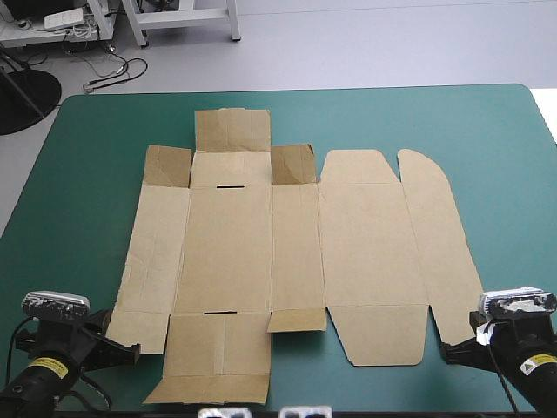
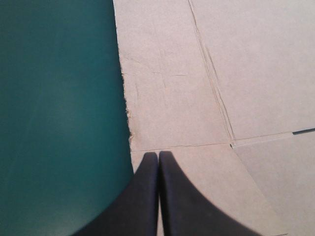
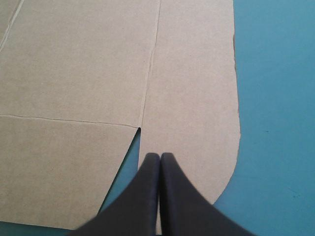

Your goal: Fold the box

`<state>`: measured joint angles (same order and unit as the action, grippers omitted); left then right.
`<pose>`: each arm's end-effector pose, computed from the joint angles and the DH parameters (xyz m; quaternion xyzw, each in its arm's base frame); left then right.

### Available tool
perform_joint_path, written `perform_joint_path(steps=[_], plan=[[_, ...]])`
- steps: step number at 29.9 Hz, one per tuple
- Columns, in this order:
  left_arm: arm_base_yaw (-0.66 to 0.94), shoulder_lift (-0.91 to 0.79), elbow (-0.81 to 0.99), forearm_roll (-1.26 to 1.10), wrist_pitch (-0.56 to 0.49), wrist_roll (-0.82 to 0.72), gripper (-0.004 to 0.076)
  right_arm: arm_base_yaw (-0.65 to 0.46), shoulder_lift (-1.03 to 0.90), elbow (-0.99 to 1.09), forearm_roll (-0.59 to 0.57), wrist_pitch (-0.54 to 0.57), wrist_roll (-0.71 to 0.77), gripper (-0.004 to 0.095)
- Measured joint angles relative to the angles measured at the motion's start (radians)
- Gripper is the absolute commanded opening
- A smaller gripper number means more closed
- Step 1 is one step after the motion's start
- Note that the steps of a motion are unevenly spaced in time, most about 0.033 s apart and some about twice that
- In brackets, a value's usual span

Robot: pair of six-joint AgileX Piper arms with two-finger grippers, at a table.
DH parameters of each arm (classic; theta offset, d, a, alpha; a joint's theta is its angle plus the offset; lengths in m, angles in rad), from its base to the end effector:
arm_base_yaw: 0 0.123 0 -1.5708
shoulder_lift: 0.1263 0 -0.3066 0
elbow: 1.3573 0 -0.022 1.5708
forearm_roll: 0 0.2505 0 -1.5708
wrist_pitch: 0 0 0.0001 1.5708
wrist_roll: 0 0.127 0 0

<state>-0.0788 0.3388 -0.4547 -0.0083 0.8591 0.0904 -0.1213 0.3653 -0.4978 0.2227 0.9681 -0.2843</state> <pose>0.0672 -0.0061 0.2550 0.0748 0.8941 -0.0015 0.4416 0.0642 0.0155 0.2598 -0.0531 0.9097 0.0268 0.4111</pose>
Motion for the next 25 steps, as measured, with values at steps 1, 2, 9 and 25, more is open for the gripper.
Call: perform_joint_path(steps=[1, 2, 9, 25], plan=[[0.000, 0.000, 0.000, 0.000, 0.000, 0.000, -0.0010, 0.000, 0.000, 0.000, 0.000, 0.000, 0.000, -0.0015], [0.000, 0.000, 0.000, 0.000, 0.000, 0.000, -0.0010, 0.000, 0.000, 0.000, 0.000, 0.000, 0.000, -0.0015], [0.000, 0.000, 0.000, 0.000, 0.002, 0.000, -0.0010, 0.000, 0.000, 0.000, 0.000, 0.000, 0.000, -0.0015], [0.000, 0.229, -0.376, 0.008, 0.196, 0.003, -0.0010, 0.000, 0.000, 0.000, 0.000, 0.000, 0.000, -0.0015]])
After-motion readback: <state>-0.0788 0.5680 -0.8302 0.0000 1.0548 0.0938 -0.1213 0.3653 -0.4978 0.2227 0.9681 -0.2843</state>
